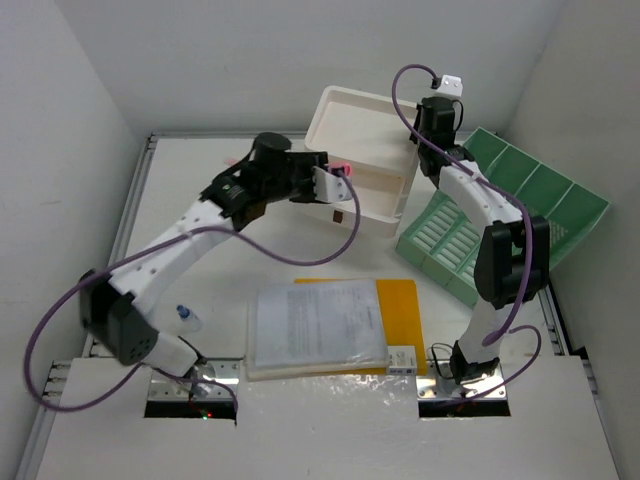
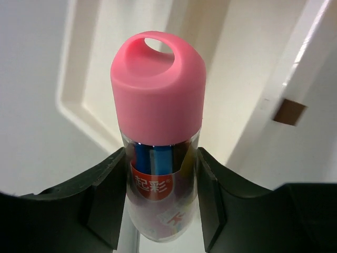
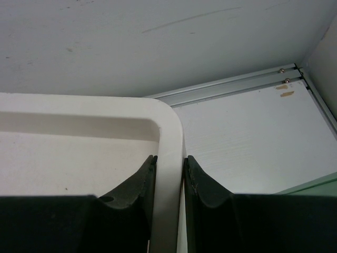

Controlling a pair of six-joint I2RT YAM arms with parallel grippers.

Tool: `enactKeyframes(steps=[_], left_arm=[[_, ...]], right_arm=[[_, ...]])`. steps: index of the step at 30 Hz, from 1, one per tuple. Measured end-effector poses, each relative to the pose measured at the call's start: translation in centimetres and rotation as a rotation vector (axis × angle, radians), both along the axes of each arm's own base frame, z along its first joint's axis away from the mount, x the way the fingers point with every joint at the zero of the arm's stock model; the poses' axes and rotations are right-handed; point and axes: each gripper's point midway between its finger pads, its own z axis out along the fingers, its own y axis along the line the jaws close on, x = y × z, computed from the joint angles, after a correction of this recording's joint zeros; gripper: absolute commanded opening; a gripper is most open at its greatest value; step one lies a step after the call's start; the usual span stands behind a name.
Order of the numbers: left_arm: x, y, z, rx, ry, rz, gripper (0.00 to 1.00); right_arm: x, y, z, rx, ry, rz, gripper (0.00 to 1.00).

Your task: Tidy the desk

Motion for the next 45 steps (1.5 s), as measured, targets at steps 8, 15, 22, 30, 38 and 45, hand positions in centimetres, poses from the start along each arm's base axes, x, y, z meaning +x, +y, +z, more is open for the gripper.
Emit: enactKeyframes(steps=[8, 15, 22, 30, 38, 45], left_arm=[[6.7, -3.2, -6.1, 0.072, 0.018, 0.069, 0.99], [6.9, -3.5, 0.2, -0.134, -0.028, 0.176, 0.99], [2.5, -1.9, 6.0, -0.362, 0.107, 0.220, 0.27], [-6.3, -2.1, -2.6, -0.264, 0.430, 0.030, 0.06], [-5.2, -3.8, -15.4, -0.202, 0.828, 0.270, 0.07], [-2.1, -5.4, -13.1, -0.411, 0.784, 0.359, 0.18]], right_arm=[[0.0, 0.1, 0.0, 0.000, 0.003, 0.004, 0.00], [0.1, 0.2, 0.0, -0.002, 0.007, 0.012, 0.00], [0.1, 0.2, -0.1, -0.003, 0.011, 0.011, 0.00], [0.2, 0.2, -0.1, -0.003, 0.013, 0.012, 0.00], [0.3, 0.3, -0.1, -0.001, 0.013, 0.019, 0.00], [0.6, 0.6, -0.1, -0.012, 0.012, 0.077, 0.00]])
